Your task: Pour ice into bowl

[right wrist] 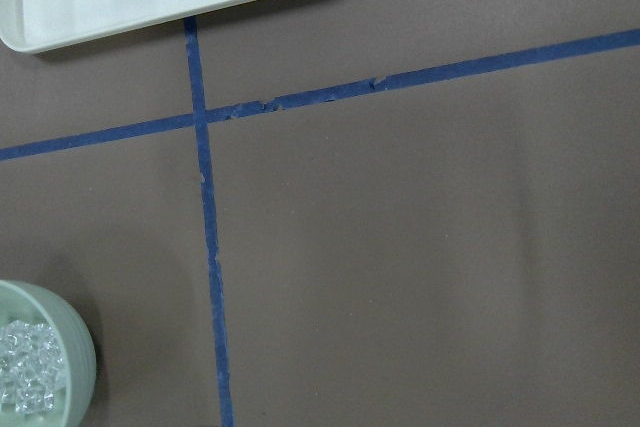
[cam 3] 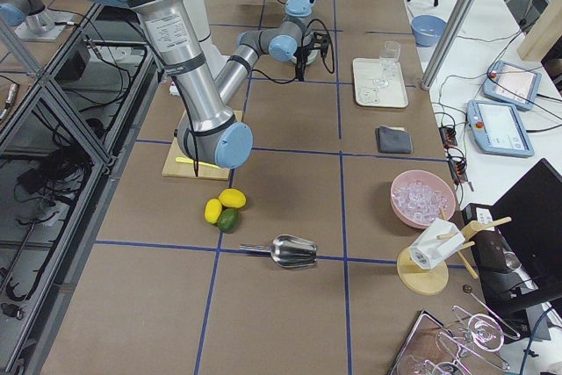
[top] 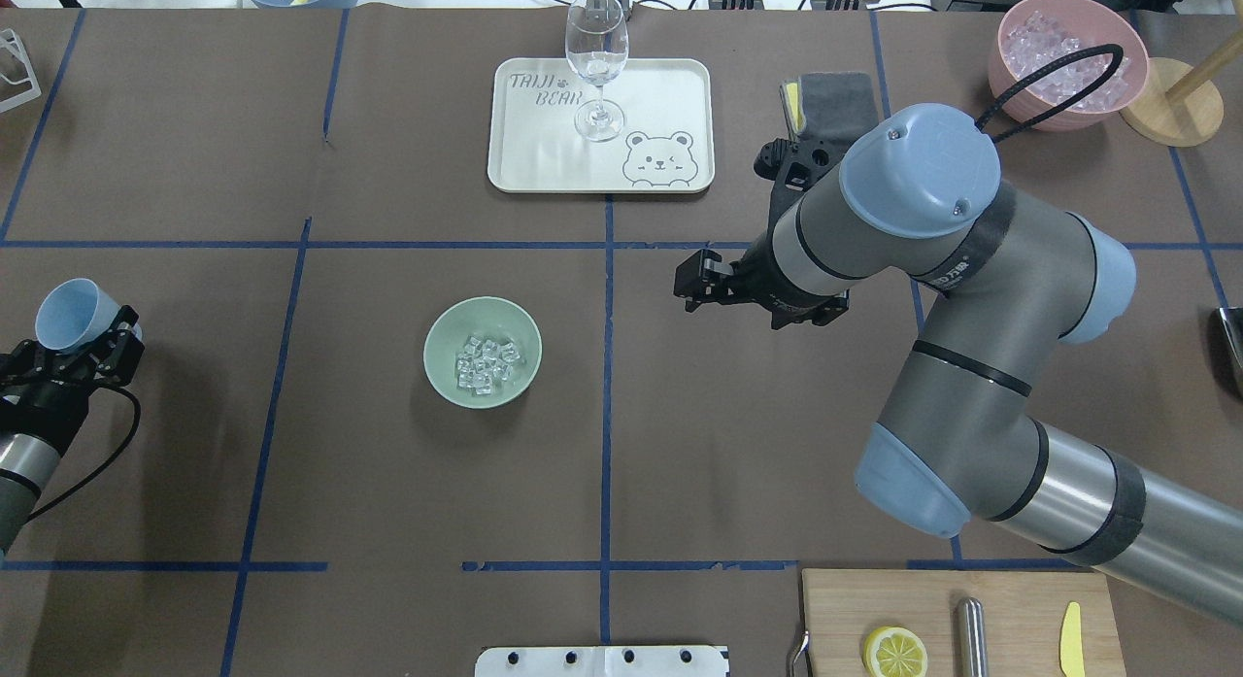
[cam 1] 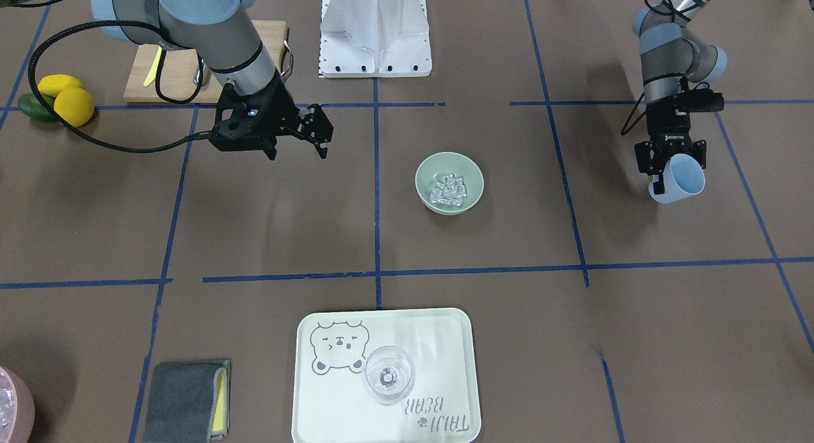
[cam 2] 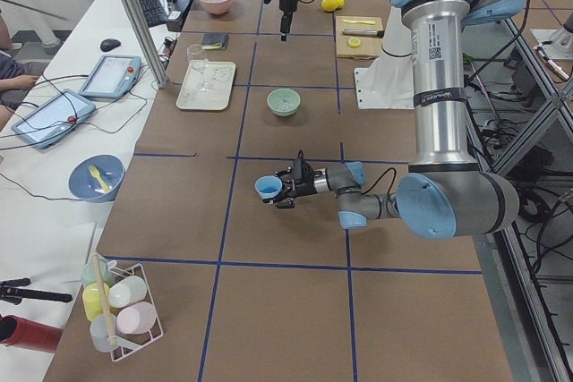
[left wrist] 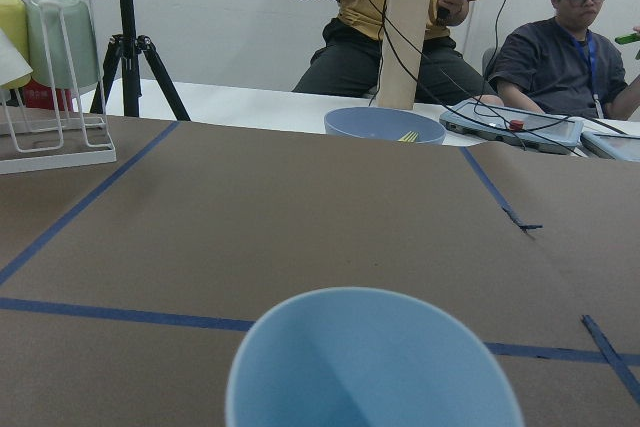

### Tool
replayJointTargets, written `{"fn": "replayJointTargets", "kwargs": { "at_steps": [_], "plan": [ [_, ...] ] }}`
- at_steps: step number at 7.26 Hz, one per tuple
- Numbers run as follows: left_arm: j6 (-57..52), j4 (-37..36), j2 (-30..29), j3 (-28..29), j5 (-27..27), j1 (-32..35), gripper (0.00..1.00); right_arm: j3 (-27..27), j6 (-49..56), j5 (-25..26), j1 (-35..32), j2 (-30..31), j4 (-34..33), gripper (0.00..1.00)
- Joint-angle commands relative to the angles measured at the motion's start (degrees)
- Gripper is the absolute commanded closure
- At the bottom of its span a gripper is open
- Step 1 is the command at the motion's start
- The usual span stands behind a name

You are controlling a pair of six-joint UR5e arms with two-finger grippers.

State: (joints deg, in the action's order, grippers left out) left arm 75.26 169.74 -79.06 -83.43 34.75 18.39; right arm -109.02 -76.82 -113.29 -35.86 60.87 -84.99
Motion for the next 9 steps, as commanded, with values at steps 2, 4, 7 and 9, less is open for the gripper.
{"fn": "replayJointTargets", "kwargs": {
  "at_steps": [2, 4, 7, 9],
  "plan": [
    [0.15, -0.38, -0.04, 0.29, -0.04, -0.02, 0.74, -0.13, 0.00, 0.00, 0.00, 0.04, 0.00, 0.00],
    [0.15, -0.47, -0.04, 0.29, 0.14, -0.10, 0.32, -0.57, -0.44, 0.00, 0.00, 0.04, 0.00, 0.00],
    [0.50, -0.20, -0.04, 0.29, 1.62, -0.19, 0.00, -0.40, -0.62, 0.00, 0.00, 0.04, 0.00, 0.00],
    [0.42, 0.23, 0.57, 0.11, 4.16, -0.19, 0.00, -0.49, -0.62, 0.00, 0.00, 0.04, 0.00, 0.00]
  ]
}}
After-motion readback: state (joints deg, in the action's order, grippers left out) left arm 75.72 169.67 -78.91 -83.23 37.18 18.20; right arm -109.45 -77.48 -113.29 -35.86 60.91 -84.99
